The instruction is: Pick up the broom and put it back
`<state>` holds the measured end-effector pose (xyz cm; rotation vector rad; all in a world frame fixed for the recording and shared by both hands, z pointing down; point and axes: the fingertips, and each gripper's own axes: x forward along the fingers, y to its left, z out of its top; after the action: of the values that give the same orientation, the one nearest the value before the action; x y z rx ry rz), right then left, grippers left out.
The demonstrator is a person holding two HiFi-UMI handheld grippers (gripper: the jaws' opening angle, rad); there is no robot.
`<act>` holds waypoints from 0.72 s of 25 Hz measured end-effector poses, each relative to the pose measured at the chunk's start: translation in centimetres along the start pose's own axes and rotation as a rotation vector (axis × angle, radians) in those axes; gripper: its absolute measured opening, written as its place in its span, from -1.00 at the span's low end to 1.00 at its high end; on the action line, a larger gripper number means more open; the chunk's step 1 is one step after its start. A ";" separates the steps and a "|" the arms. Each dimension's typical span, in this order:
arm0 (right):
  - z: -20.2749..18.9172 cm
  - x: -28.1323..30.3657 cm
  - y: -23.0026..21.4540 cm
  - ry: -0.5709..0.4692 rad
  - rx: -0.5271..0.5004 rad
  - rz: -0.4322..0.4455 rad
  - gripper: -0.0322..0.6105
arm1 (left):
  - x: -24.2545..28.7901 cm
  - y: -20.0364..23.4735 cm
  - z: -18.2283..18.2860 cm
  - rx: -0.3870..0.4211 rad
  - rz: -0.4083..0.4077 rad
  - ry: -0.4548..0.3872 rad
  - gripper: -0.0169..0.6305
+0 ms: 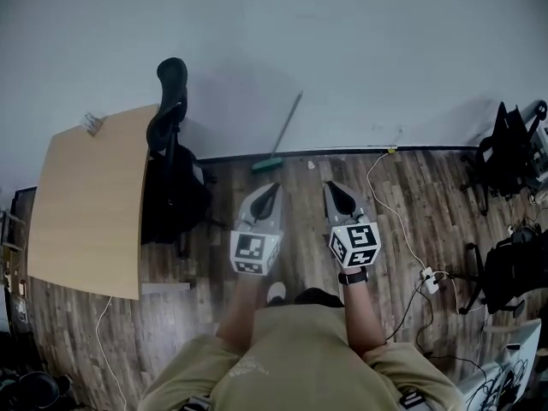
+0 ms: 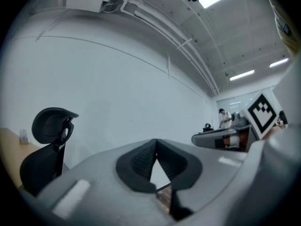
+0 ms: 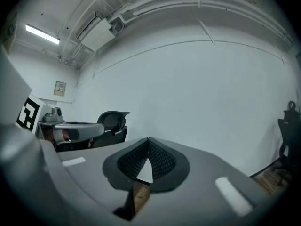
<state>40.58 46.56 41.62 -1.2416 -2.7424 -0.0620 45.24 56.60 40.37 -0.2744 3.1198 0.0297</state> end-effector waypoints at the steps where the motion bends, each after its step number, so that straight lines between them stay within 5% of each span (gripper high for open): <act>1: -0.4 0.9 0.1 0.008 0.002 0.004 -0.88 | 0.7 0.9 -0.5 -0.008 0.001 0.007 -0.94; 10: -2.0 10.9 -3.6 0.041 0.017 0.056 -0.88 | 9.8 6.8 -3.5 -0.050 0.024 0.077 -0.94; 18: 1.0 22.7 -17.2 -0.017 0.048 -0.066 -0.88 | 23.8 10.1 -3.4 -0.021 0.027 0.100 -0.94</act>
<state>12.72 52.17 43.94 -1.1440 -2.7815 0.0081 19.98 62.34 43.64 -0.2415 3.2242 0.0503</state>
